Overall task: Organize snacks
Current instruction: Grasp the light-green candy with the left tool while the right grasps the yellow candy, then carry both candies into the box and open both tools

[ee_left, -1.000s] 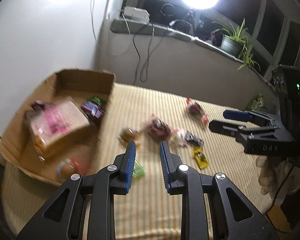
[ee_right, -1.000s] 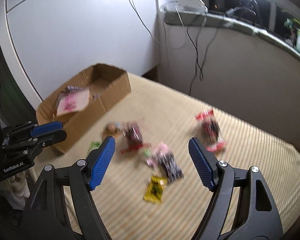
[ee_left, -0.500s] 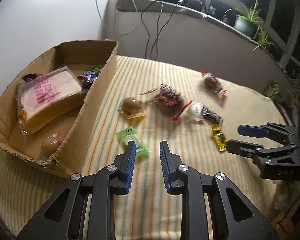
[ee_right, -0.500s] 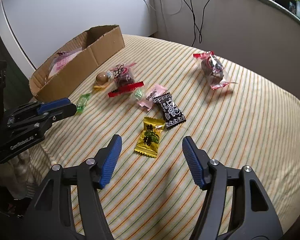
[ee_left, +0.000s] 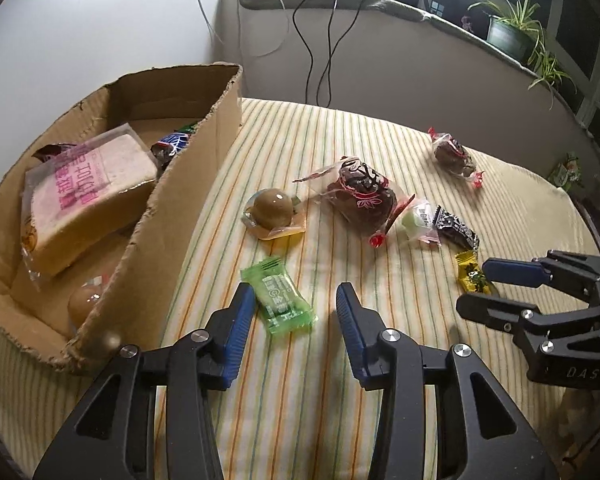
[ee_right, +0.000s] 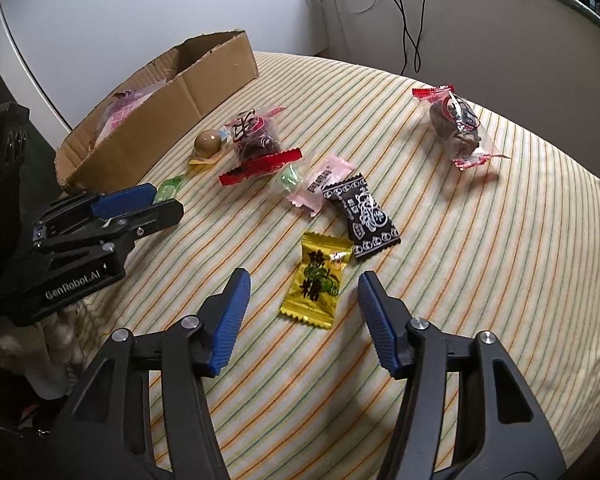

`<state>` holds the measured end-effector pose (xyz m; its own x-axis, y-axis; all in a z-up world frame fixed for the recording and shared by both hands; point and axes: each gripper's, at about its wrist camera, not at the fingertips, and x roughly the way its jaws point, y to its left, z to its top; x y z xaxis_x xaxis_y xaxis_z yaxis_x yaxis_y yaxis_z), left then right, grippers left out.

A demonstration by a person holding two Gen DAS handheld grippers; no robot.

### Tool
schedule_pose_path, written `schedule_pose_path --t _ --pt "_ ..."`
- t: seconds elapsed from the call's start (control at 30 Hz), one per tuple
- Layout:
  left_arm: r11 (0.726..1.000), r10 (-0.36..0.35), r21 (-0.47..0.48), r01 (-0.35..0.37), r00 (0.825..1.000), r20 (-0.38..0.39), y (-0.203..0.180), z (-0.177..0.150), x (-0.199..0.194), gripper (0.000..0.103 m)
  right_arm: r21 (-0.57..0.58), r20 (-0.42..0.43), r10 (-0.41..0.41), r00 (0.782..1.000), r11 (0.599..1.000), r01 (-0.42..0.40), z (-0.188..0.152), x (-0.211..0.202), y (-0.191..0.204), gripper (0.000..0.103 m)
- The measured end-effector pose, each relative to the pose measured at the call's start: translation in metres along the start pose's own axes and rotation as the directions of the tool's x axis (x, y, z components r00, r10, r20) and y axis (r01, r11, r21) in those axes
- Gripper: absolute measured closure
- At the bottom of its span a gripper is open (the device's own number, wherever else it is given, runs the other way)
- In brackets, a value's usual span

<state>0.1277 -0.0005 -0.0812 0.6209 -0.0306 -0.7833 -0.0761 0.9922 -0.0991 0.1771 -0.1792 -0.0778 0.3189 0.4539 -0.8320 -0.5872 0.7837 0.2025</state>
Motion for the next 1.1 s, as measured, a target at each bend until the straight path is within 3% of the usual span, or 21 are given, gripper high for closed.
schedule_pose_path --t 0.17,0.3,0.4,0.8,1.1 --pt "1.0 -0.001 0.002 0.001 1.0 -0.004 0.0 0.001 0.007 0.065 -0.041 -0.001 -0.049 0.999 0.998 0.049 0.005 0.004 0.006 0.059" --pt "1.0 -0.003 0.008 0.003 1.0 0.003 0.0 -0.001 0.009 0.081 -0.085 0.004 -0.1 0.995 0.991 0.1 0.005 0.004 0.011 0.068" --pt "1.0 -0.004 0.02 0.004 1.0 0.006 0.0 -0.001 0.008 0.081 -0.092 0.007 -0.111 0.994 0.989 0.111 0.005 0.004 0.011 0.077" --pt "0.998 -0.053 0.03 0.052 0.998 0.034 -0.002 -0.002 -0.012 0.082 -0.052 0.01 -0.076 0.997 0.996 0.076 0.002 -0.011 0.009 0.079" --pt "0.997 -0.083 0.018 0.081 0.992 0.094 0.007 0.004 -0.041 0.082 -0.065 0.063 -0.072 0.995 0.995 0.076 0.01 -0.04 0.024 0.079"
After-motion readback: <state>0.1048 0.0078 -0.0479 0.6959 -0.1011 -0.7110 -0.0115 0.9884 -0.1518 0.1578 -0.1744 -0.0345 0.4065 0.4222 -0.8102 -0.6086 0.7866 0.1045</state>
